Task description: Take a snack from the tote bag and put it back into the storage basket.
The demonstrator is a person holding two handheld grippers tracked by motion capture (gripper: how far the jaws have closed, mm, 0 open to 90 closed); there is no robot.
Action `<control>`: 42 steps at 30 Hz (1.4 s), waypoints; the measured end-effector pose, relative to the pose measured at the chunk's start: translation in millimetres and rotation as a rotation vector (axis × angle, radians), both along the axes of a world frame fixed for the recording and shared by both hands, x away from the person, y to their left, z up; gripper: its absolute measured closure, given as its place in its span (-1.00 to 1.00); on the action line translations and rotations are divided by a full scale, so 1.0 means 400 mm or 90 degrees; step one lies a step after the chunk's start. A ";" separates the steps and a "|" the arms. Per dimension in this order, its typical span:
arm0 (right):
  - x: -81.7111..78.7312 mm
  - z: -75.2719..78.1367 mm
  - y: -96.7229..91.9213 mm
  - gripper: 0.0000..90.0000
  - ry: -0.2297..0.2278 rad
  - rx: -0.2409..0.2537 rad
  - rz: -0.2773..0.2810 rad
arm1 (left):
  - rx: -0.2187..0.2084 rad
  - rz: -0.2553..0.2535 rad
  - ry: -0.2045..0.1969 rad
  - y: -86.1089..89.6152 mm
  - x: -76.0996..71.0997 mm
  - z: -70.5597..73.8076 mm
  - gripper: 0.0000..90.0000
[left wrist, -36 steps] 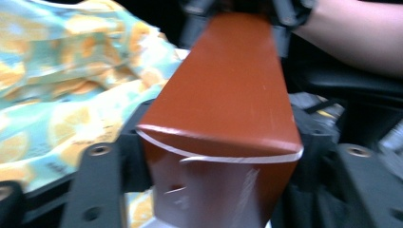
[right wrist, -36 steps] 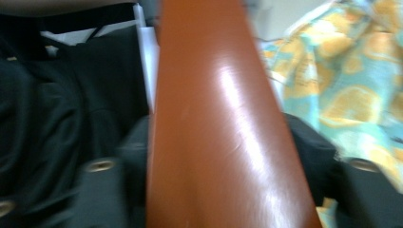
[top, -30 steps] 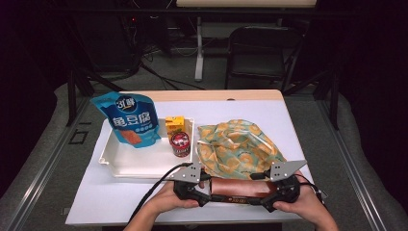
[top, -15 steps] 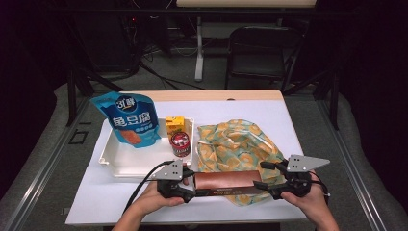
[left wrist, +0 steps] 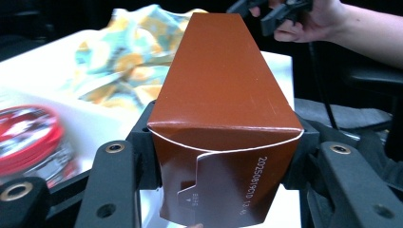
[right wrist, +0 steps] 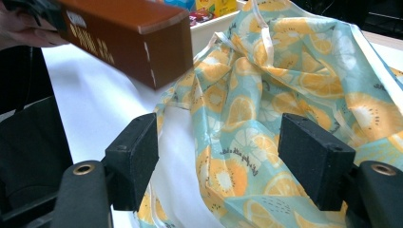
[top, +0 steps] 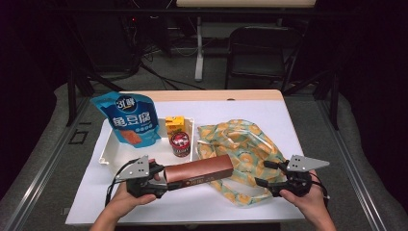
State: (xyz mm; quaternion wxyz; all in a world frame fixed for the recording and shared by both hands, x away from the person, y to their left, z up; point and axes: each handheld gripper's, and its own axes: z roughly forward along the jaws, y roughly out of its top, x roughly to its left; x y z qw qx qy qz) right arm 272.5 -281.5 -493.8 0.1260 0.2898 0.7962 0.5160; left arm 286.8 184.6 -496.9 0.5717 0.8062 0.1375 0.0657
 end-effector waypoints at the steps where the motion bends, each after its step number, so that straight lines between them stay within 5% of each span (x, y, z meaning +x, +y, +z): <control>1: 0.000 -0.002 0.001 -0.34 0.001 0.004 -0.002 | -0.001 0.006 -0.001 0.011 0.000 0.001 0.04; 20: -0.001 -0.024 0.016 -0.34 0.017 -0.018 0.000 | 0.005 0.149 0.001 0.252 -0.019 -0.011 0.04; 22: 0.000 -0.025 0.017 -0.34 0.020 -0.019 0.000 | 0.018 0.144 0.009 0.270 -0.018 -0.019 0.04; 31: 0.003 -0.028 0.020 -0.34 0.019 -0.019 0.002 | 0.060 0.164 0.043 0.288 0.001 -0.083 0.04; 42: 0.003 -0.031 0.023 -0.33 0.021 -0.019 0.005 | 0.083 0.186 0.049 0.310 0.005 -0.098 0.03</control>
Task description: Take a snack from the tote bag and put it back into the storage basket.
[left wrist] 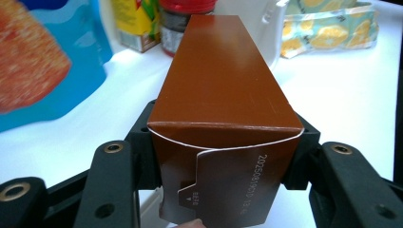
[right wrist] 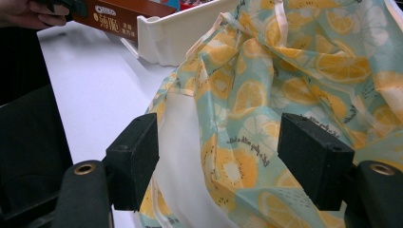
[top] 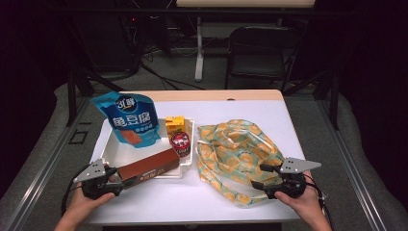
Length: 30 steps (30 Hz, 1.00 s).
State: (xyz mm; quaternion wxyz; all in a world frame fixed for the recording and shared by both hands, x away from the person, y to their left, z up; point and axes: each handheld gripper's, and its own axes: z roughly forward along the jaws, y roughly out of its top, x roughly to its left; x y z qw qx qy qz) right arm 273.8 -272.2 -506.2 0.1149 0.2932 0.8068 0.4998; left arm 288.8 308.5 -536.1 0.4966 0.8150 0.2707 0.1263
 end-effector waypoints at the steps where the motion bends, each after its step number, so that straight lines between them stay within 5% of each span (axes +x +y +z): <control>1: 0.000 0.000 -0.002 -0.33 -0.001 -0.001 0.001 | -0.002 0.005 -0.001 0.006 -0.001 -0.001 0.03; 13: 0.001 -0.003 0.008 -0.33 -0.001 -0.002 0.006 | 0.016 0.061 -0.020 0.000 0.026 -0.020 -0.05; 19: -0.005 -0.006 0.005 -0.33 0.001 0.000 0.007 | -0.018 0.098 -0.018 0.021 0.017 -0.008 -0.34; 24: -0.007 -0.010 0.006 -0.33 0.005 -0.005 0.013 | -0.035 0.137 -0.002 0.032 -0.011 0.002 -0.32; 26: -0.008 -0.011 0.008 -0.33 0.004 -0.006 0.014 | -0.068 0.164 -0.012 0.028 -0.024 0.010 -0.30; 30: -0.007 -0.012 0.009 -0.33 0.005 -0.009 0.017 | -0.070 0.198 -0.018 0.004 -0.050 0.037 -0.20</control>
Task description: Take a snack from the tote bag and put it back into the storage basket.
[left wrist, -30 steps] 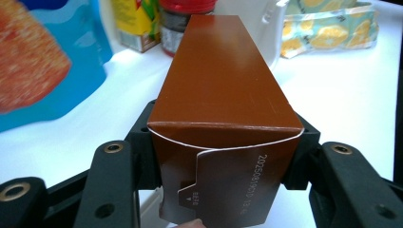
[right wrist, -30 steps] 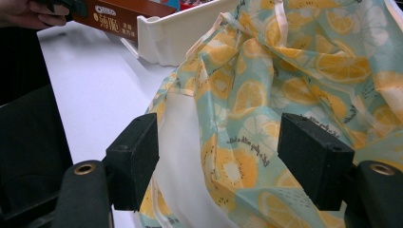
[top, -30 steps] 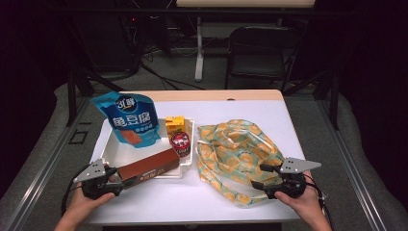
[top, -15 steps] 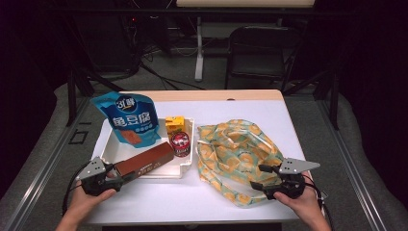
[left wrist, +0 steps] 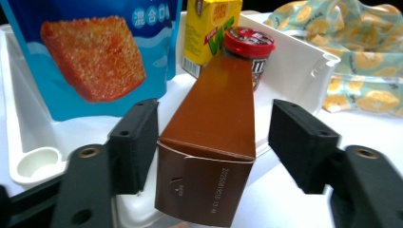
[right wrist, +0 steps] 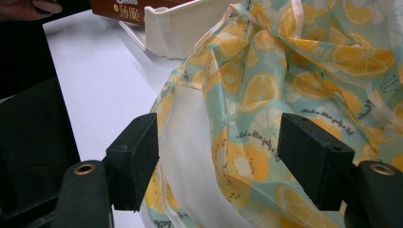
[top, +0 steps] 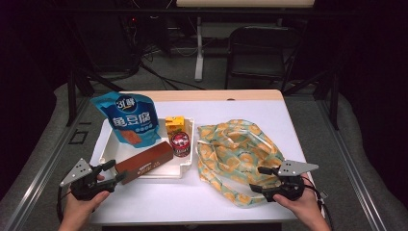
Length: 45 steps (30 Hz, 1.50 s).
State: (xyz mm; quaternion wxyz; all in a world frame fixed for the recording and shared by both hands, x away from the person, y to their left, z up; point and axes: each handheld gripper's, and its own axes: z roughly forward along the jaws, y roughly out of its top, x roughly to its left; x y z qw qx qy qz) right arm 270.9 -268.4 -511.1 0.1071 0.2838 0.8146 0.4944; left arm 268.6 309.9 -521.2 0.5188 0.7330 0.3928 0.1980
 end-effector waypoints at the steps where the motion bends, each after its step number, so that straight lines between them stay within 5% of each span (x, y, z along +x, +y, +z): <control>1: 0.000 0.000 0.001 -0.33 0.001 0.000 0.000 | 0.003 0.006 -0.003 -0.006 -0.009 0.004 -0.14; 8: 0.001 -0.006 0.001 -0.33 0.003 -0.004 0.004 | -0.020 0.104 0.009 0.004 -0.051 0.022 0.46; 12: 0.003 -0.007 0.001 -0.33 0.004 -0.003 0.005 | -0.022 0.103 0.017 0.006 -0.061 0.021 0.82; 14: 0.004 -0.007 0.004 -0.33 0.004 -0.005 0.006 | -0.002 0.108 0.025 0.001 -0.062 0.020 0.98; 19: 0.005 -0.010 0.007 -0.33 0.007 -0.006 0.009 | -0.011 0.122 0.069 0.011 -0.081 0.008 1.00; 23: 0.009 -0.014 0.007 -0.33 0.011 -0.008 0.006 | 0.020 0.135 0.126 0.000 -0.065 -0.011 1.00; 26: 0.008 -0.012 0.011 -0.33 0.010 -0.008 0.010 | 0.027 0.146 0.144 -0.012 -0.044 -0.022 1.00; 35: 0.008 -0.019 0.014 -0.32 0.015 -0.012 0.011 | 0.040 0.224 0.144 -0.010 0.026 -0.027 1.00; 42: 0.004 -0.021 0.010 -0.32 0.015 -0.010 0.007 | 0.030 0.213 0.119 -0.012 -0.022 -0.007 1.00; 45: 0.005 -0.021 0.007 -0.32 0.015 -0.008 0.005 | 0.046 0.203 0.147 -0.041 -0.019 -0.022 1.00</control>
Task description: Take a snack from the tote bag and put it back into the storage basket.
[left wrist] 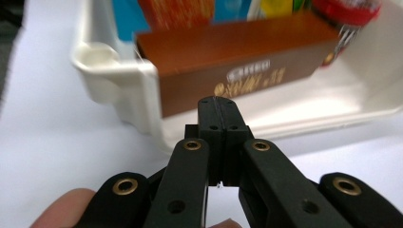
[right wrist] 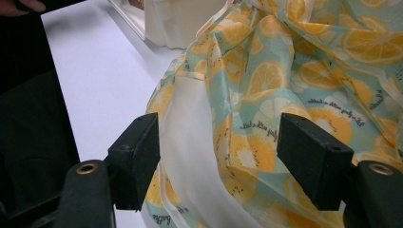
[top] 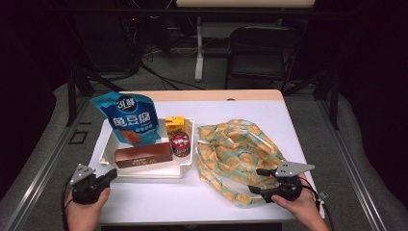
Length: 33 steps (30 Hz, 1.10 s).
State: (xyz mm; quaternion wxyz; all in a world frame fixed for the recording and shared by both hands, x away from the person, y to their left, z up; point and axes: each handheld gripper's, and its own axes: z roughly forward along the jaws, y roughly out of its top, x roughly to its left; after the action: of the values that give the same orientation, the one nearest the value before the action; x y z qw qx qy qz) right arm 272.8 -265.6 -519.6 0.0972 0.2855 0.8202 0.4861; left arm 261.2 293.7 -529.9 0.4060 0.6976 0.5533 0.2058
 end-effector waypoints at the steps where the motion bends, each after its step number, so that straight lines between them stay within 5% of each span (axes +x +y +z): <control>1: 0.000 0.000 0.001 -0.32 0.000 -0.001 -0.001 | 0.004 0.000 0.008 -0.009 0.010 -0.006 1.00; 8: 0.001 -0.003 0.013 -0.32 0.001 -0.008 0.009 | 0.021 -0.001 0.037 -0.077 0.081 -0.041 1.00; 18: 0.002 -0.007 0.009 -0.32 0.003 -0.007 0.004 | -0.015 0.045 0.046 -0.096 0.145 -0.054 1.00; 33: 0.004 -0.012 0.010 -0.32 0.007 -0.002 0.001 | -0.052 0.000 0.055 -0.172 0.176 -0.063 1.00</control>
State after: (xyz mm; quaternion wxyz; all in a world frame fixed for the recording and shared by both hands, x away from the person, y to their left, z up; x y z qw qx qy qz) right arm 274.3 -261.7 -524.3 0.0928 0.2875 0.8217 0.4832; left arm 331.5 224.9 -555.3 0.4099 0.6886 0.5784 0.1524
